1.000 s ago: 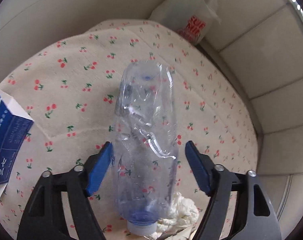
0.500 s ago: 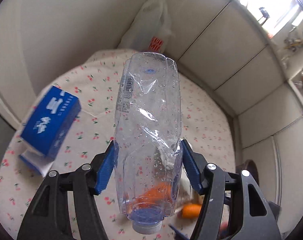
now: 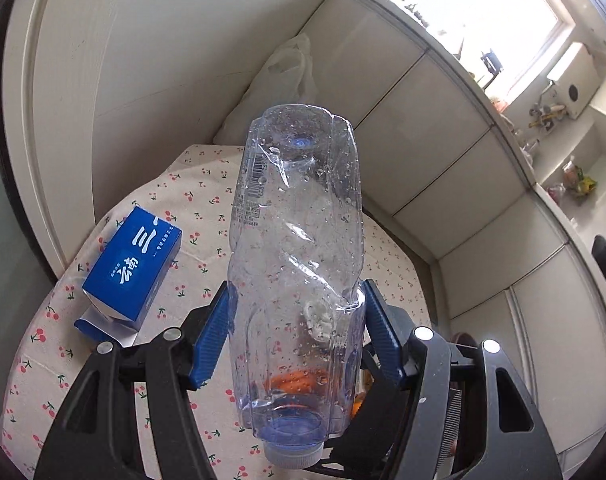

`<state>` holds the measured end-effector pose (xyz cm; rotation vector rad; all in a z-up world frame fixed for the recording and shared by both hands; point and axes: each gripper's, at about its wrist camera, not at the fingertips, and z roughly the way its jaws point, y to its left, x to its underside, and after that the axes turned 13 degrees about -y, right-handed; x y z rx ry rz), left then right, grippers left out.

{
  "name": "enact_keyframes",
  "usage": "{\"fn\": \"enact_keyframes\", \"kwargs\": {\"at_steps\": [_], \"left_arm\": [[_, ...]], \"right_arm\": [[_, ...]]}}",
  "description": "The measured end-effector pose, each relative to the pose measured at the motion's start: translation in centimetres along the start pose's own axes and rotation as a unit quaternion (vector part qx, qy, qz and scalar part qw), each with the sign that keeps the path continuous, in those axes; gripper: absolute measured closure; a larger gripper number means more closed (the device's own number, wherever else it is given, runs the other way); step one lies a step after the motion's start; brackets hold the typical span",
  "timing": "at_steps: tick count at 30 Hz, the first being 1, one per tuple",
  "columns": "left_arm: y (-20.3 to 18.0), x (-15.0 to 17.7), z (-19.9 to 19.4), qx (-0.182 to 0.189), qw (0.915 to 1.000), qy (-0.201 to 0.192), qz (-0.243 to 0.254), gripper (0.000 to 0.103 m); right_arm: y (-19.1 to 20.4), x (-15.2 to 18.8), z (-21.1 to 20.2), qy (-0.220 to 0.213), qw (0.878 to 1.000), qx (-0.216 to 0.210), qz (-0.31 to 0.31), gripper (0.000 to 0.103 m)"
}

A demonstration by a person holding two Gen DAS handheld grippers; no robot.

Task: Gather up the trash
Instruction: 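Grasp the clear water bottle with the left tool while the right tool grasps an orange peel, then lift the bottle and orange peel and carry both over the brown bin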

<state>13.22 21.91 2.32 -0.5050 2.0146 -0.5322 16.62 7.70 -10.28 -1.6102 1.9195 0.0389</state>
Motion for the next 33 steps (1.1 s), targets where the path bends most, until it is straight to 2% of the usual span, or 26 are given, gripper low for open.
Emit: {"fn": "enact_keyframes", "kwargs": {"at_steps": [1, 2, 3, 5, 9, 11, 16, 23, 29, 33], "left_arm": [[0.1, -0.1, -0.2, 0.003, 1.0, -0.001, -0.005, 0.04], [0.1, -0.2, -0.2, 0.003, 1.0, -0.003, -0.007, 0.04], [0.1, -0.2, -0.3, 0.003, 1.0, -0.005, -0.007, 0.04], [0.2, -0.3, -0.4, 0.002, 1.0, -0.008, -0.005, 0.04], [0.2, -0.1, -0.5, 0.001, 0.9999, -0.01, -0.006, 0.04], [0.1, 0.0, -0.5, -0.001, 0.9999, -0.012, -0.006, 0.04], [-0.3, 0.2, -0.8, -0.003, 0.9998, -0.02, -0.007, 0.04], [-1.0, 1.1, -0.5, 0.004, 0.9998, -0.017, -0.008, 0.04], [-2.9, 2.5, -0.5, 0.014, 0.9998, -0.017, 0.003, 0.04], [-4.6, 3.7, -0.4, 0.017, 0.9997, -0.016, 0.013, 0.04]], "right_arm": [[-0.3, -0.2, 0.2, 0.005, 1.0, -0.009, 0.013, 0.041], [-0.9, -0.5, 0.4, 0.01, 0.999, -0.032, 0.044, 0.063], [-1.2, -0.7, 0.6, 0.011, 0.997, -0.04, 0.06, 0.07], [-1.3, -0.9, 1.0, 0.014, 0.997, -0.027, 0.067, 0.076], [-1.9, -0.6, 0.9, 0.004, 0.992, -0.025, 0.12, 0.087], [-2.4, -0.5, 0.7, -0.002, 0.989, -0.017, 0.146, 0.09], [-2.6, 0.0, -1.6, -0.031, 0.981, 0.039, 0.186, 0.093], [-3.8, 0.8, -6.4, -0.081, 0.96, 0.106, 0.244, 0.093], [-5.1, 2.0, -11.1, -0.121, 0.934, 0.167, 0.293, 0.093], [-6.4, 3.3, -14.7, -0.152, 0.91, 0.208, 0.326, 0.093]]}}
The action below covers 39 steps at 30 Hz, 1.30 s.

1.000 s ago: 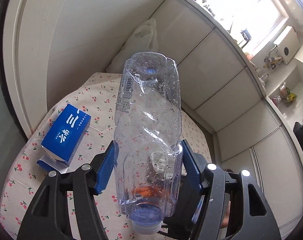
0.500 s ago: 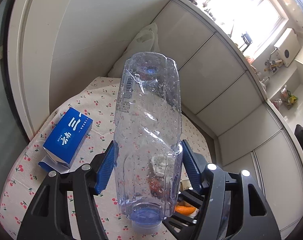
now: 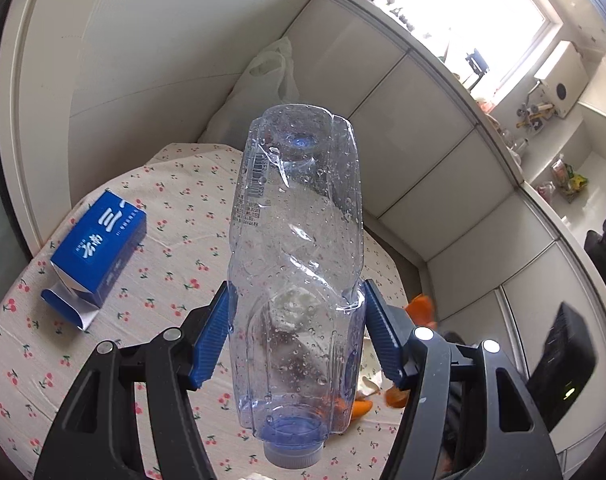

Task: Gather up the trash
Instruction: 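Lift the bottle and orange peel and carry both over the brown bin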

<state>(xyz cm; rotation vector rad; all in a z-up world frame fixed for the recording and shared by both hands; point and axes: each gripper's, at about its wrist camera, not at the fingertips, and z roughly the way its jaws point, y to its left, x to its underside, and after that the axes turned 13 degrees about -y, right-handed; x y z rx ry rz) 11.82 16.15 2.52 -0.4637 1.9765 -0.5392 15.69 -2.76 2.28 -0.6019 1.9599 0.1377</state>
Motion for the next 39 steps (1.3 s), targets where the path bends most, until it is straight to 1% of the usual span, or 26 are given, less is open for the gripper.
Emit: {"fn": "enact_keyframes", "kwargs": {"at_steps": [5, 9, 12, 15, 22, 26, 28, 31, 34, 39], "left_arm": [[-2.7, 1.4, 0.0, 0.012, 0.9998, -0.002, 0.013, 0.04], [-4.7, 2.8, 0.1, 0.027, 0.9996, -0.006, 0.009, 0.04], [-6.3, 3.7, 0.6, 0.038, 0.9993, 0.002, 0.002, 0.04], [-8.3, 4.4, 1.3, 0.051, 0.9986, 0.013, 0.006, 0.04], [-13.4, 5.3, 2.2, 0.079, 0.9958, 0.024, 0.04, 0.04], [-16.4, 6.1, 2.8, 0.097, 0.9929, 0.033, 0.059, 0.04], [-17.9, 6.7, 3.1, 0.106, 0.9912, 0.04, 0.069, 0.04], [-19.9, 7.5, 3.7, 0.116, 0.9887, 0.05, 0.08, 0.04], [-21.7, 8.4, 4.4, 0.127, 0.986, 0.06, 0.091, 0.04], [-24.6, 10.0, 5.4, 0.142, 0.9808, 0.075, 0.111, 0.04]], "right_arm": [[-3.9, -1.0, -2.8, -0.035, 0.998, 0.047, 0.038, 0.093], [-6.6, -1.4, -5.0, -0.057, 0.994, 0.073, 0.058, 0.093], [-8.8, -1.5, -6.6, -0.07, 0.99, 0.092, 0.076, 0.093], [-10.5, -1.2, -8.1, -0.083, 0.986, 0.112, 0.091, 0.093], [-15.8, 0.1, -11.5, -0.106, 0.971, 0.16, 0.141, 0.093], [-18.5, 1.2, -13.2, -0.117, 0.959, 0.195, 0.169, 0.093], [-20.0, 1.7, -13.7, -0.118, 0.954, 0.209, 0.182, 0.093], [-22.2, 3.0, -14.8, -0.116, 0.942, 0.241, 0.203, 0.093], [-24.7, 4.5, -15.9, -0.11, 0.928, 0.272, 0.229, 0.093], [-27.9, 6.8, -17.5, -0.1, 0.905, 0.323, 0.257, 0.093]]}}
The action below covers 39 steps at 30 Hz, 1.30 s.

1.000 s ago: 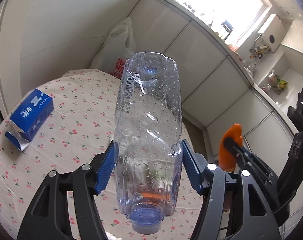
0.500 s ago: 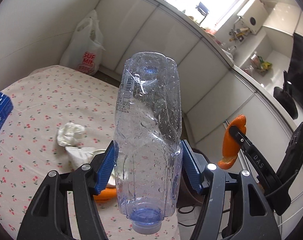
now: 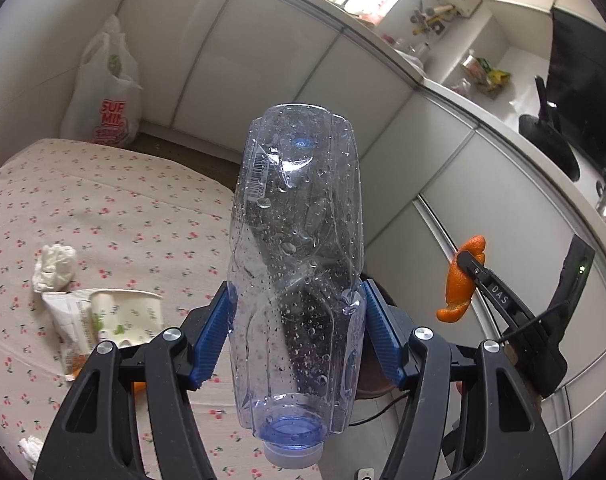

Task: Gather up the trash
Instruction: 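Lift the bottle and orange peel and carry both over the brown bin, then open both tools to drop the bottle and peel into the bin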

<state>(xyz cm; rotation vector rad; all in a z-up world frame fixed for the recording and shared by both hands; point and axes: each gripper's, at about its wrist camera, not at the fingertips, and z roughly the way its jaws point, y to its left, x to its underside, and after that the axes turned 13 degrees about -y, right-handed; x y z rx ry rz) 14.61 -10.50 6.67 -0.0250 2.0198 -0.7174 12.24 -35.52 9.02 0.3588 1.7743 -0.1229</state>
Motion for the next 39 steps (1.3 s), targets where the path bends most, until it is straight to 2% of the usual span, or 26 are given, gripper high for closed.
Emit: {"fn": "enact_keyframes", "kwargs": {"at_steps": [8, 11, 13, 14, 15, 18, 22, 25, 30, 39], "left_arm": [[-4.8, 1.9, 4.4, 0.024, 0.9988, 0.033, 0.026, 0.04], [-6.6, 2.5, 6.0, 0.033, 0.9979, 0.042, 0.036, 0.04], [-7.9, 2.8, 7.3, 0.041, 0.9971, 0.049, 0.042, 0.04], [-8.5, 2.9, 7.9, 0.044, 0.9967, 0.052, 0.043, 0.04], [-9.2, 3.0, 8.5, 0.047, 0.9963, 0.055, 0.045, 0.04], [-10.8, 3.5, 10.6, 0.054, 0.9949, 0.069, 0.051, 0.04], [-11.9, 4.4, 13.3, 0.062, 0.9919, 0.098, 0.052, 0.04], [-12.3, 5.2, 15.5, 0.061, 0.9891, 0.124, 0.051, 0.04], [-12.0, 5.8, 16.9, 0.055, 0.9872, 0.144, 0.04, 0.04], [-10.2, 5.0, 15.1, 0.041, 0.9907, 0.122, 0.043, 0.037]], "right_arm": [[-6.2, 1.0, 3.0, 0.044, 0.994, 0.085, 0.055, 0.092], [-7.8, 1.4, 3.8, 0.058, 0.99, 0.104, 0.073, 0.085], [-8.9, 1.4, 4.1, 0.059, 0.988, 0.122, 0.08, 0.059], [-9.4, 1.4, 3.8, 0.052, 0.985, 0.14, 0.085, 0.042], [-9.9, 1.4, 3.4, 0.04, 0.982, 0.162, 0.089, 0.034], [-11.5, 1.0, 2.5, 0.025, 0.974, 0.198, 0.102, 0.02], [-12.8, 0.8, 1.4, 0.012, 0.966, 0.226, 0.121, 0.013], [-13.5, 0.6, 0.6, 0.003, 0.965, 0.228, 0.131, 0.012], [-13.6, 0.2, -0.2, -0.009, 0.965, 0.227, 0.133, 0.009], [-12.8, 0.1, 0.5, 0.003, 0.969, 0.208, 0.133, 0.008]]}}
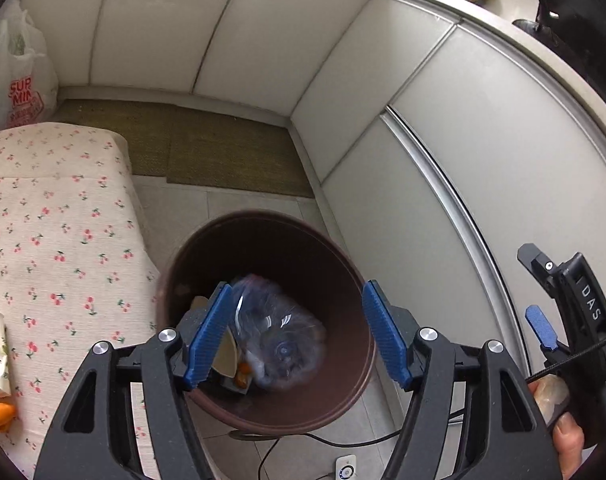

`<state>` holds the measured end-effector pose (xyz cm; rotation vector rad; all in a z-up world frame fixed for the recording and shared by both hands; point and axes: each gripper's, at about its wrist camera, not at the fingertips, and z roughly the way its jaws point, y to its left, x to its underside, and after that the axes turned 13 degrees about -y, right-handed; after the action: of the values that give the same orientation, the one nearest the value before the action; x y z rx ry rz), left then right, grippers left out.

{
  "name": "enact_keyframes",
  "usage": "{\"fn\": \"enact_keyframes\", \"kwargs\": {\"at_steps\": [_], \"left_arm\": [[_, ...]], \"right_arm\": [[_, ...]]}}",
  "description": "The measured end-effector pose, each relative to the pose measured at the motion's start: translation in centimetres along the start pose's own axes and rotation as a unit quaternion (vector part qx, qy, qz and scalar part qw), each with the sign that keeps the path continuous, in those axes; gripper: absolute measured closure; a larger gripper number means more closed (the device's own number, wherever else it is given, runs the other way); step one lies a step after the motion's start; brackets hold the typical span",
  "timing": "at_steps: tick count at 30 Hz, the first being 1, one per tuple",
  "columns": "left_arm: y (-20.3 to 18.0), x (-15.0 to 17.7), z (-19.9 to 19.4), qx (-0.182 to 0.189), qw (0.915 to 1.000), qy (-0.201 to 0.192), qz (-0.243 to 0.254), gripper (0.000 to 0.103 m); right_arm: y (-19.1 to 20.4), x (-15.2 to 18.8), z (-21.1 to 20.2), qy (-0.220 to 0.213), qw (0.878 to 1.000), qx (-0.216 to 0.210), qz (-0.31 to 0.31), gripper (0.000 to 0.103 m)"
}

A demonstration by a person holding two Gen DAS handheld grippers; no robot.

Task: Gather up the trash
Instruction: 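Open both tools to drop the bottle and peel into the bin, then move both open tools back toward the table trash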

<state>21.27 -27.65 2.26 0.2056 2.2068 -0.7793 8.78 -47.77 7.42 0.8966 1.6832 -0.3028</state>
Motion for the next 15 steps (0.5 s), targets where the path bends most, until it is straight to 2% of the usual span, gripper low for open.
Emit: {"fn": "enact_keyframes", "kwargs": {"at_steps": [9, 15], "left_arm": [[3.1, 0.2, -2.7, -0.032, 0.9991, -0.018, -0.021, 0.036], [7.2, 1.3, -5.0, -0.075, 0.9953, -0.027, -0.055, 0.036]], "right_arm": [[3.2, 1.5, -0.8, 0.021, 0.998, -0.033, -0.051, 0.007], [6.5, 3.5, -1.3, 0.057, 0.991, -0.087, -0.084, 0.007]]}}
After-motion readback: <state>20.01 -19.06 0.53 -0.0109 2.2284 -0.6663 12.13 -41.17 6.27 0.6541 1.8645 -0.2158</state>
